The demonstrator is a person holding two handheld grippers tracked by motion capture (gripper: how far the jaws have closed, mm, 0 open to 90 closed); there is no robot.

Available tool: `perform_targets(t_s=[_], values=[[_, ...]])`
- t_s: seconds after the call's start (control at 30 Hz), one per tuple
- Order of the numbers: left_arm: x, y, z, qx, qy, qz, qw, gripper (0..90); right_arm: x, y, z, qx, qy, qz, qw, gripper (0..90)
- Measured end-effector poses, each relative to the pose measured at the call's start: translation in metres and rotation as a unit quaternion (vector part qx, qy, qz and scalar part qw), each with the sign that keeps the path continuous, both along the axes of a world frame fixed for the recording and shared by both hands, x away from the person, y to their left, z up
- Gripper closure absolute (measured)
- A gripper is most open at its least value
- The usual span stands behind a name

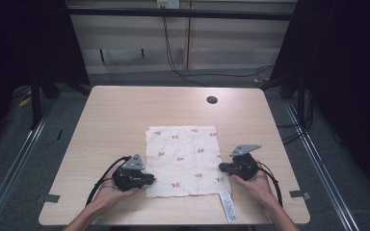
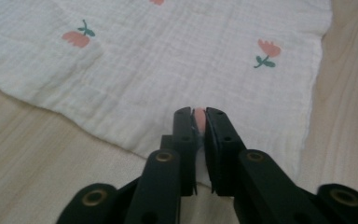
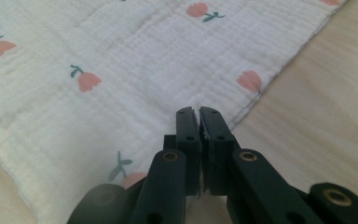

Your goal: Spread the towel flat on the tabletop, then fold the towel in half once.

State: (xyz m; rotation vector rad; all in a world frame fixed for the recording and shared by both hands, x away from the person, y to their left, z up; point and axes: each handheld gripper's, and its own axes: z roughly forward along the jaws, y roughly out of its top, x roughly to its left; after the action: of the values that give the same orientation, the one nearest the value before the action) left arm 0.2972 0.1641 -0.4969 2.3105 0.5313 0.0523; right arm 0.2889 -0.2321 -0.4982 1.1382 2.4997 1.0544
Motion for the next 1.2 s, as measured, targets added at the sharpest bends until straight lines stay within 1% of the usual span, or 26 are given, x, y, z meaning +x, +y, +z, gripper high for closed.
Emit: perform_targets(t_s=[0.03, 0.07, 0.17, 0.2, 0.27, 0.3, 0.37, 0.43, 0.47, 0.5, 0.53, 0.57, 0.6, 0.7, 0.77, 0.8, 0.83, 0.87, 0.9, 0.93, 0.97, 1.0, 1.03, 1.1, 1.17, 1.2], values=[[0.000, 0.000, 0.000, 0.000, 0.000, 0.000, 1.0000, 88.6, 0.000, 0.000, 0.000, 0.000, 0.000, 0.000, 1.0000, 87.1], [-0.002, 0.000, 0.001, 0.003, -0.002, -0.001, 1.0000, 89.5, -0.005, 0.000, 0.001, 0.004, 0.008, 0.005, 0.9999, 87.6], [-0.004, 0.001, 0.001, 0.006, 0.002, -0.004, 1.0000, 89.9, -0.012, 0.000, 0.002, 0.004, 0.013, 0.013, 0.9998, 87.7], [-0.006, 0.004, 0.001, -0.001, 0.010, -0.007, 0.9999, 89.9, -0.017, 0.001, 0.002, 0.004, 0.014, 0.021, 0.9997, 87.8], [-0.008, 0.004, 0.001, -0.002, 0.013, -0.011, 0.9999, 89.8, -0.019, 0.001, 0.002, 0.005, 0.017, 0.024, 0.9996, 87.8], [-0.012, 0.006, 0.001, -0.005, 0.019, -0.018, 0.9996, 89.9, -0.022, 0.002, 0.003, 0.005, 0.019, 0.029, 0.9994, 87.9], [-0.014, 0.007, 0.002, -0.002, 0.024, -0.025, 0.9994, 89.8, -0.025, 0.003, 0.003, 0.005, 0.021, 0.033, 0.9992, 87.9], [-0.015, 0.009, 0.001, -0.005, 0.029, -0.027, 0.9992, 89.8, -0.026, 0.004, 0.004, 0.003, 0.024, 0.033, 0.9992, 87.9], [-0.016, 0.012, 0.000, -0.013, 0.035, -0.027, 0.9990, 89.8, -0.030, 0.005, 0.004, 0.005, 0.029, 0.038, 0.9988, 87.9], [-0.016, 0.012, 0.000, -0.013, 0.035, -0.027, 0.9990, 89.8, -0.030, 0.005, 0.004, 0.005, 0.029, 0.038, 0.9988, 87.9], [-0.018, 0.014, 0.000, -0.016, 0.038, -0.027, 0.9988, 89.8, -0.036, 0.004, 0.004, 0.007, 0.029, 0.046, 0.9985, 87.9], [-0.018, 0.014, 0.000, -0.016, 0.038, -0.027, 0.9988, 89.8, -0.036, 0.004, 0.004, 0.007, 0.029, 0.046, 0.9985, 87.9], [-0.019, 0.015, 0.000, -0.014, 0.046, -0.028, 0.9984, 89.8, -0.040, 0.003, 0.004, 0.009, 0.035, 0.045, 0.9983, 87.9], [-0.021, 0.014, 0.001, -0.014, 0.054, -0.030, 0.9980, 89.7, -0.041, 0.003, 0.004, 0.009, 0.032, 0.049, 0.9983, 87.8], [-0.024, 0.015, 0.003, -0.005, 0.054, -0.035, 0.9979, 89.5, -0.043, 0.004, 0.004, 0.012, 0.035, 0.057, 0.9977, 85.8], [-0.024, 0.015, 0.003, -0.011, 0.054, -0.035, 0.9979, 89.1, -0.045, 0.005, 0.005, 0.007, 0.035, 0.061, 0.9975, 81.6], [-0.024, 0.015, 0.004, -0.016, 0.055, -0.040, 0.9976, 87.4, -0.045, 0.006, 0.006, 0.004, 0.024, 0.061, 0.9978, 76.7], [-0.024, 0.014, 0.005, -0.024, 0.059, -0.036, 0.9973, 85.5, -0.046, 0.005, 0.007, 0.014, 0.019, 0.059, 0.9980, 74.8], [-0.024, 0.013, 0.008, -0.032, 0.058, -0.039, 0.9970, 82.0, -0.046, 0.003, 0.010, 0.019, 0.014, 0.055, 0.9982, 72.3], [-0.023, 0.013, 0.011, -0.037, 0.056, -0.045, 0.9968, 78.7, -0.045, 0.001, 0.012, 0.025, 0.008, 0.050, 0.9984, 70.5], [-0.023, 0.013, 0.011, -0.037, 0.056, -0.045, 0.9968, 76.1, -0.045, 0.001, 0.012, 0.025, 0.008, 0.050, 0.9984, 70.5], [-0.021, 0.011, 0.017, -0.048, 0.052, -0.033, 0.9970, 73.0, -0.043, -0.003, 0.014, 0.036, 0.002, 0.039, 0.9986, 68.1], [-0.018, 0.011, 0.019, -0.045, 0.048, -0.027, 0.9975, 69.5, -0.041, -0.004, 0.014, 0.035, -0.003, 0.033, 0.9988, 66.8], [-0.011, 0.012, 0.019, -0.050, 0.044, -0.009, 0.9978, 64.8, -0.035, -0.006, 0.017, 0.041, -0.011, 0.029, 0.9986, 65.1], [-0.007, 0.013, 0.019, -0.055, 0.047, -0.002, 0.9974, 60.1, -0.032, -0.007, 0.018, 0.042, -0.014, 0.025, 0.9987, 63.4], [0.001, 0.016, 0.018, -0.061, 0.056, 0.011, 0.9965, 57.5, -0.024, -0.009, 0.022, 0.049, -0.020, 0.021, 0.9984, 61.7]])
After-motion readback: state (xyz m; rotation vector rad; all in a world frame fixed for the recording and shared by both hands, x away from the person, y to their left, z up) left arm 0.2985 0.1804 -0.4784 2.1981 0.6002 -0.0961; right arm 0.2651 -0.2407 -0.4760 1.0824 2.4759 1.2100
